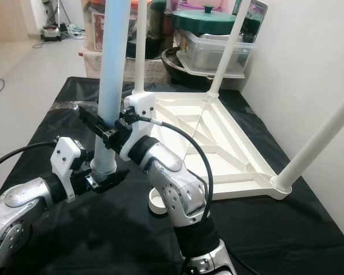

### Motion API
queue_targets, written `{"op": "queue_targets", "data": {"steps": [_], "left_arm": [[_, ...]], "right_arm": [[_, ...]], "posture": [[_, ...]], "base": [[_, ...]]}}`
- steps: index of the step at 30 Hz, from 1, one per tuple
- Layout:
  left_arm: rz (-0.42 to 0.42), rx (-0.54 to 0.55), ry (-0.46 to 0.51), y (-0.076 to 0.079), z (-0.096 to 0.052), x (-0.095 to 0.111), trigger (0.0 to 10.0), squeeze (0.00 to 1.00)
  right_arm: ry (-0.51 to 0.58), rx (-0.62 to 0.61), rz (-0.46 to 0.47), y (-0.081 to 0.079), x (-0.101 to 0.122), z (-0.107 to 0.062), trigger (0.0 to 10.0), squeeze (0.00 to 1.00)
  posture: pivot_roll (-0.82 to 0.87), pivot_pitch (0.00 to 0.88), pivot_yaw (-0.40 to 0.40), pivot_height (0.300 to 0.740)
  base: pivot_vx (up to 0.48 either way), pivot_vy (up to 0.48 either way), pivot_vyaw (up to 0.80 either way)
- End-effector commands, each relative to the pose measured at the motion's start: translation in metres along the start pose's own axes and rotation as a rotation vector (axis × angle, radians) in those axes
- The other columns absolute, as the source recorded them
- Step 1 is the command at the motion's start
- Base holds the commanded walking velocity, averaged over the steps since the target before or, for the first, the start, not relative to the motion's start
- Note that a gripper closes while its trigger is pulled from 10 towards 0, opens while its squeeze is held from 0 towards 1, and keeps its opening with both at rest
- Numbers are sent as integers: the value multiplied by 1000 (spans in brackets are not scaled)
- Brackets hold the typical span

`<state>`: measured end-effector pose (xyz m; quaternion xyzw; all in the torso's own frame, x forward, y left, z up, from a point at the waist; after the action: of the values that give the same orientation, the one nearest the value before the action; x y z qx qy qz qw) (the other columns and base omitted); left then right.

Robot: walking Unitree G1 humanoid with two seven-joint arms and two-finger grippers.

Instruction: Building children table

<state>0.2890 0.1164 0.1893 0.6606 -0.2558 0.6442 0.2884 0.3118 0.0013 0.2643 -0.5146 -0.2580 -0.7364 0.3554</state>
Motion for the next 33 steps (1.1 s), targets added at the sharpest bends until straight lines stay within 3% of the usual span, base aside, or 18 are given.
{"op": "queue_targets", "data": {"steps": [1,11,12,13,14,16,18,19,20,21,23,29,30,31,33], "left_arm": [[-15,3,-35,1,-1,-12,0,0],[-20,12,-85,1,-1,-23,0,0],[-16,8,-90,1,-1,-23,3373,0],[-16,8,-90,1,-1,-23,3373,0],[-11,2,-95,1,-1,-24,4039,0],[-11,2,-95,1,-1,-24,4039,0],[0,0,-97,1,-1,-24,10000,0],[0,0,-97,1,-1,-24,10000,0],[6,-1,-99,1,-1,-24,10000,0],[13,-5,-99,1,-1,-24,10000,0],[25,-16,-100,2,-1,-23,10000,0],[94,-71,-130,9,-9,-24,10000,0],[105,-69,-142,8,-12,-25,10000,0],[119,-67,-152,7,-14,-26,10000,0],[128,-66,-159,7,-16,-28,10000,0]], "right_arm": [[10,0,-13,0,4,0,10000,0],[25,-6,-25,4,11,2,10000,0],[28,-7,-25,4,12,2,10000,0],[28,-7,-25,4,12,2,10000,0],[30,-7,-24,5,13,2,10000,0],[30,-7,-24,5,13,2,10000,0],[30,-1,-20,3,13,1,10000,0],[30,-1,-20,3,13,1,10000,0],[32,4,-18,2,12,0,10000,549],[35,8,-13,2,12,-1,10000,961],[37,15,-8,1,11,-2,10000,1000],[-11,54,-33,4,5,-7,10000,1000],[-33,86,-25,3,2,-9,10000,698],[-56,118,-6,1,-1,-10,10000,0],[-70,135,14,0,-3,-12,10000,0]], "posture": [[95,0,-118,740],[94,0,-122,740],[93,0,-122,740],[93,0,-122,740],[93,0,-122,740],[93,0,-122,740],[90,0,-120,740],[90,0,-120,740],[90,0,-121,740],[90,0,-121,740],[90,0,-121,740],[91,0,-121,740],[97,0,-125,740],[97,0,-125,740],[99,0,-129,740]], "base": [[0,0,0],[0,0,0],[0,0,0],[0,0,0],[0,0,0],[0,0,0],[0,0,0],[0,0,0],[0,0,0],[0,0,0],[0,0,0],[0,0,0],[0,0,0],[0,0,0],[0,0,0]]}}
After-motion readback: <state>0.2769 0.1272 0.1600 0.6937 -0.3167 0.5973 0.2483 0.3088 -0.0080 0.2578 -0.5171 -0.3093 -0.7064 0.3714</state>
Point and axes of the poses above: a point about 5 cm out from each wrist's last joint towards the gripper, its own z axis pointing out of the wrist towards the gripper, its own x axis along the axis of the wrist's last joint, y = z × x, the point moved 3 cm from there along z, pointing out of the wrist towards the gripper, and after that the axes turned 10 degrees about -z, right-handed, at the moved point
